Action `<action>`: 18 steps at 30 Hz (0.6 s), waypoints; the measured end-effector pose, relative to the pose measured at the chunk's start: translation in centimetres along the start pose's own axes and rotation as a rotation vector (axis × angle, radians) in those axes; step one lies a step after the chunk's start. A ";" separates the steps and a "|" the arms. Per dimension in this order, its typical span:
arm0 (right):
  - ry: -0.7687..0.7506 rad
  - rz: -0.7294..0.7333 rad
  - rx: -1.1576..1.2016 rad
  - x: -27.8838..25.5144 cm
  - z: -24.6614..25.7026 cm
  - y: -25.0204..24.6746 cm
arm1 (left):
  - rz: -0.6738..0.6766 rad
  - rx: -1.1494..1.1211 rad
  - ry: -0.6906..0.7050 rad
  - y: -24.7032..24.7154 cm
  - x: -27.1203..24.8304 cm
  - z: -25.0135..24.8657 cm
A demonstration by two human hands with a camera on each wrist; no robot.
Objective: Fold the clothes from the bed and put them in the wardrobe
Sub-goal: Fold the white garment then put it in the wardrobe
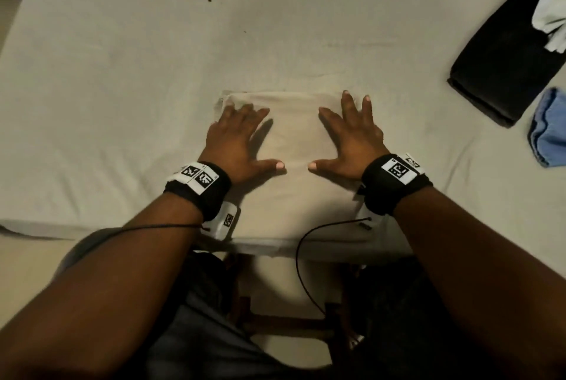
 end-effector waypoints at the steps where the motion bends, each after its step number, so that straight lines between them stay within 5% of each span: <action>1: -0.011 0.001 0.001 -1.0 0.3 -0.1 | 0.008 -0.025 0.081 -0.2 -1.3 -0.8; 4: -0.060 0.039 -0.024 -3.8 1.2 1.1 | 0.145 0.047 0.250 1.5 -5.2 -2.9; 8: -0.060 0.253 0.030 -7.9 1.7 5.2 | 0.312 0.318 0.216 4.9 -9.9 -3.3; 14: -0.109 0.170 -0.247 -11.9 2.3 6.8 | 0.082 0.194 0.219 3.9 -13.8 -1.8; 18: -0.064 0.117 -0.192 -12.8 1.7 6.2 | 0.025 0.101 0.153 2.3 -14.6 -0.5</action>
Point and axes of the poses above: each hand's wrist, its own x-axis towards the middle knuckle, its own y-axis out of the palm, z = x × y, the point moved 8 cm from there along x, towards the middle knuckle
